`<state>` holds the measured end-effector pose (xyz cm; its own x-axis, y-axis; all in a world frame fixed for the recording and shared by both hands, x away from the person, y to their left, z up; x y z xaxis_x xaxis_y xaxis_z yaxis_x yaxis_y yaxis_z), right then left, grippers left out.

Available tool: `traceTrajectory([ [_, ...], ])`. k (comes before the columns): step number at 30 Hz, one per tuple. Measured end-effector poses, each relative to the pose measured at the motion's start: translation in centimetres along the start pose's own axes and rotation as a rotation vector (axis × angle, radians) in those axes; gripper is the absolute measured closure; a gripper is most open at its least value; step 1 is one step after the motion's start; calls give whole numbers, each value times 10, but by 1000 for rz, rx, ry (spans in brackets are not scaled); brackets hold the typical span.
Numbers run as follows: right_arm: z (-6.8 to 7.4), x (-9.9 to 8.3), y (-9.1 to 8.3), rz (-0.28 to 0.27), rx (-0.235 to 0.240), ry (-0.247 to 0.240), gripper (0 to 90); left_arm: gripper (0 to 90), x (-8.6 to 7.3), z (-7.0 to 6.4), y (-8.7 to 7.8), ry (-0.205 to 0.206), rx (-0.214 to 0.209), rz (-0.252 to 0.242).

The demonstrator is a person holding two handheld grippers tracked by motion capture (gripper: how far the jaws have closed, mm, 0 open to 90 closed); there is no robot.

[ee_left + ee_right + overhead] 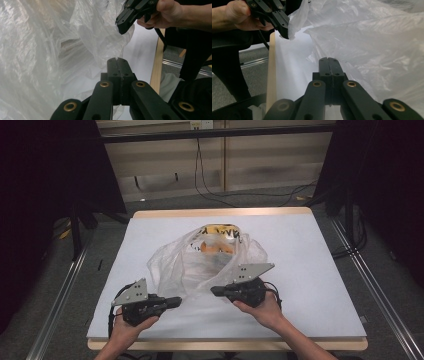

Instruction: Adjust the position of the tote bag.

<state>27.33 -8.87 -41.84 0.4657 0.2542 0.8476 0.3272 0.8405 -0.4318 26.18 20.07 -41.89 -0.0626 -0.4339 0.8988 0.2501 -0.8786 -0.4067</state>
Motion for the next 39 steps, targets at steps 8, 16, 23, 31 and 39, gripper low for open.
traceTrajectory([
  [8,1,17,-18,-61,-21,-16,900,900,26,12,4,43,22,-22],
  [16,-4,42,-40,-138,-49,-29,900,900,56,27,-7,84,60,-66],
  [23,-10,66,-60,-195,-86,-43,900,900,88,46,-24,110,119,-127],
  [31,-21,83,-86,-274,-134,-33,900,900,118,67,-34,129,177,-143],
  [39,-28,108,-110,-342,-169,-35,900,900,139,90,-40,120,208,-180],
])
Point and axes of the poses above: each handheld gripper's, and its own axes: y roughly forward along the jaws, x roughly out of its top, z roughly to its left, the point moved 2 cm from there along y, roughly forward along the jaws, and after that the axes turned 15 degrees about y, right-handed, at the moved point
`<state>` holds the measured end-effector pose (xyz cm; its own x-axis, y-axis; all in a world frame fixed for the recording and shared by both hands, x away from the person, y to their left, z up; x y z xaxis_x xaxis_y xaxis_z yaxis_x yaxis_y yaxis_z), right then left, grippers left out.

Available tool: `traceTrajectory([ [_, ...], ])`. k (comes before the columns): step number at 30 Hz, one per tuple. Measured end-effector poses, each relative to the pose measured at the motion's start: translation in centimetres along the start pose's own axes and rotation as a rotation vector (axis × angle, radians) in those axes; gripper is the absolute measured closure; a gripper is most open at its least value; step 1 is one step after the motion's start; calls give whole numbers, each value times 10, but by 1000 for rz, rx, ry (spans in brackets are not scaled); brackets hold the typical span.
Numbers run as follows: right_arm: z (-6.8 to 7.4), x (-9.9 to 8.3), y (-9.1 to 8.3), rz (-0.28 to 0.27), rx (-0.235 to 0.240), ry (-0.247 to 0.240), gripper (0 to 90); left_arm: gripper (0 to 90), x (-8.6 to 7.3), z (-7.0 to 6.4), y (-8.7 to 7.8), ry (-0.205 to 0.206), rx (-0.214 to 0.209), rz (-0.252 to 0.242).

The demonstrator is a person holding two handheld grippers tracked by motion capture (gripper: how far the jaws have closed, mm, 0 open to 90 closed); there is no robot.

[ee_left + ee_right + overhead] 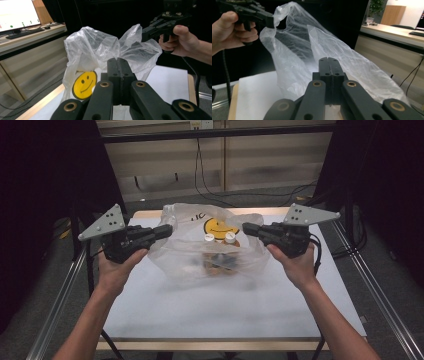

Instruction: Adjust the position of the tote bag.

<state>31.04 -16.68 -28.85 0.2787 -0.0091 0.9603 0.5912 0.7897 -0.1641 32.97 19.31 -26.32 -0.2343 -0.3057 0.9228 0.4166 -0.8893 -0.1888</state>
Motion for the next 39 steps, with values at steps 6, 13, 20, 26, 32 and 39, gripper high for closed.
traceTrajectory([
  [6,-9,24,-4,-47,-23,2,900,900,12,17,3,-15,24,-8],
  [13,-17,53,-3,-101,-44,12,900,900,23,42,2,-40,76,-26],
  [20,-29,78,1,-129,-78,31,900,900,26,64,-1,-80,125,-42],
  [26,-44,92,1,-167,-130,62,900,900,21,83,-4,-116,161,-27],
  [32,-59,106,-3,-196,-173,73,900,900,16,104,-7,-155,202,-22],
  [39,-73,112,-9,-218,-217,89,900,900,18,119,-11,-165,236,-10],
])
Point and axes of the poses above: each handheld gripper's, and its own axes: y roughly forward along the jaws, x roughly out of its top, z roughly to its left, the point moved 2 cm from there along y, roughly forward along the jaws, and after that the axes turned 15 degrees about y, right-handed, at the moved point
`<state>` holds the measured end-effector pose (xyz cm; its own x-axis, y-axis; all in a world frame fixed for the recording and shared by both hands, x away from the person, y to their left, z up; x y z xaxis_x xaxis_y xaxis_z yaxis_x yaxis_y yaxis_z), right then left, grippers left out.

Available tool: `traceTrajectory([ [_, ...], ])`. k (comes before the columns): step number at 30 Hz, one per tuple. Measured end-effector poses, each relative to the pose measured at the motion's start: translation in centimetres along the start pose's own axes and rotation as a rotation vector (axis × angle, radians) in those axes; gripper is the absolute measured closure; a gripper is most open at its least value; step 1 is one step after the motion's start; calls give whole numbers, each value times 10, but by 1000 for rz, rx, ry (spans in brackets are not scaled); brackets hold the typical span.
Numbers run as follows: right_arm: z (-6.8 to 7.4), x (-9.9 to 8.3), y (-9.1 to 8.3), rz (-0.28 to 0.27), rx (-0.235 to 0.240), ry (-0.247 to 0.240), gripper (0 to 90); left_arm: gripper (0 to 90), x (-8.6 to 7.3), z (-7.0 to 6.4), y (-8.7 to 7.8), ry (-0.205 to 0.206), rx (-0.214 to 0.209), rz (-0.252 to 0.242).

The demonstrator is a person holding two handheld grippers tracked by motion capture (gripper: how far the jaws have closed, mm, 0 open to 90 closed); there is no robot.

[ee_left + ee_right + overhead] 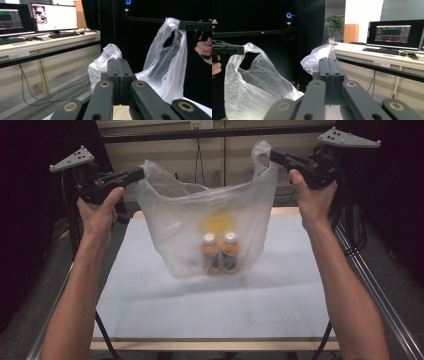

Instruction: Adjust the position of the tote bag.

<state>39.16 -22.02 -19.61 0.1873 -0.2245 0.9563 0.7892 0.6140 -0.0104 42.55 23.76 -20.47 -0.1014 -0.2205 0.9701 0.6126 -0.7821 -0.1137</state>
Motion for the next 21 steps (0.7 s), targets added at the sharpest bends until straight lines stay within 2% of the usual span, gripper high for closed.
traceTrajectory([
  [5,-9,0,-9,-21,-38,4,900,900,-4,6,-3,-9,34,17],
  [7,-10,0,-12,-23,-34,11,900,900,-7,7,-3,-14,35,23],
  [10,-12,-3,-13,-17,-53,2,900,900,-12,6,-2,-24,30,5],
  [17,-11,-12,-13,8,-23,-2,900,895,-12,-5,8,-1,-26,0],
  [21,-9,-15,-15,19,9,-11,900,817,-10,-13,14,17,-40,6],
])
Point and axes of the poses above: each handheld gripper's, and its own axes: y roughly forward along the jaws, x roughly out of its top, z roughly to its left, the point moved 2 cm from there along y, roughly forward along the jaws, and after that the axes turned 15 degrees about y, right-handed, at the moved point
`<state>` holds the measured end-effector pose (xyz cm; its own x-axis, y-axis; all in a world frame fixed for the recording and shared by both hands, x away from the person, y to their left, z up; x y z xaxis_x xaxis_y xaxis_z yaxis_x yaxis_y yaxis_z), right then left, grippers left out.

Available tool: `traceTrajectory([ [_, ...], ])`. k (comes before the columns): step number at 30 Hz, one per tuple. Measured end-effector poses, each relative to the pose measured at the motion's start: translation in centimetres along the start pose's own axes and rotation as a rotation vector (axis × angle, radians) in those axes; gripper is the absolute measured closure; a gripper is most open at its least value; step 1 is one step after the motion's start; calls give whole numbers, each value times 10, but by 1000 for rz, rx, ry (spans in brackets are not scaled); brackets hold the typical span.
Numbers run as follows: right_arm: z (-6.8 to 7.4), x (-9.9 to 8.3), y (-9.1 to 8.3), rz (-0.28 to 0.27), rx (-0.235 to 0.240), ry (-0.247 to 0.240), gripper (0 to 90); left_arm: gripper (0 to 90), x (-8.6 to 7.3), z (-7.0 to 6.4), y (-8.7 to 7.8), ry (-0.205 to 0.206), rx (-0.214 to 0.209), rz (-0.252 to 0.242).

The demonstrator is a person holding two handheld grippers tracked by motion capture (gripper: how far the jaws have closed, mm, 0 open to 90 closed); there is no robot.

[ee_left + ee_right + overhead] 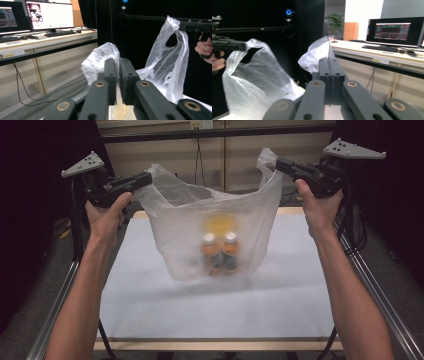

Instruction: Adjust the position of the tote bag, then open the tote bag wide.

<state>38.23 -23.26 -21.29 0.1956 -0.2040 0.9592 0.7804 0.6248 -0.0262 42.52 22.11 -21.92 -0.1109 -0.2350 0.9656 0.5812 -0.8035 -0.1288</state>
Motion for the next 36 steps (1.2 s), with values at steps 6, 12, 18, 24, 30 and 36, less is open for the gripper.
traceTrajectory([
  [6,1,-4,0,15,-5,-11,749,576,0,-5,6,-4,0,2],
  [12,10,-11,2,25,43,-7,524,354,1,-18,-1,6,-15,-28],
  [18,22,-22,4,77,76,-20,474,377,0,-34,-4,45,-42,-16],
  [24,26,-37,11,160,108,-39,703,843,-10,-45,5,62,-126,1],
  [30,21,-47,15,194,125,-23,899,900,-27,-49,17,63,-152,48],
  [36,12,-56,16,208,108,-4,900,900,-38,-49,21,51,-159,67],
])
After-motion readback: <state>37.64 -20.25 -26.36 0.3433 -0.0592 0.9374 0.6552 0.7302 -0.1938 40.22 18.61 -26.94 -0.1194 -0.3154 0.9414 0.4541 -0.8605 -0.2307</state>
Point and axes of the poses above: each handheld gripper's, and its own axes: y roughly forward along the jaws, x roughly out of its top, z roughly to its left, the point moved 2 cm from there along y, roughly forward along the jaws, and after that the axes turned 15 degrees about y, right-handed, at the moved point
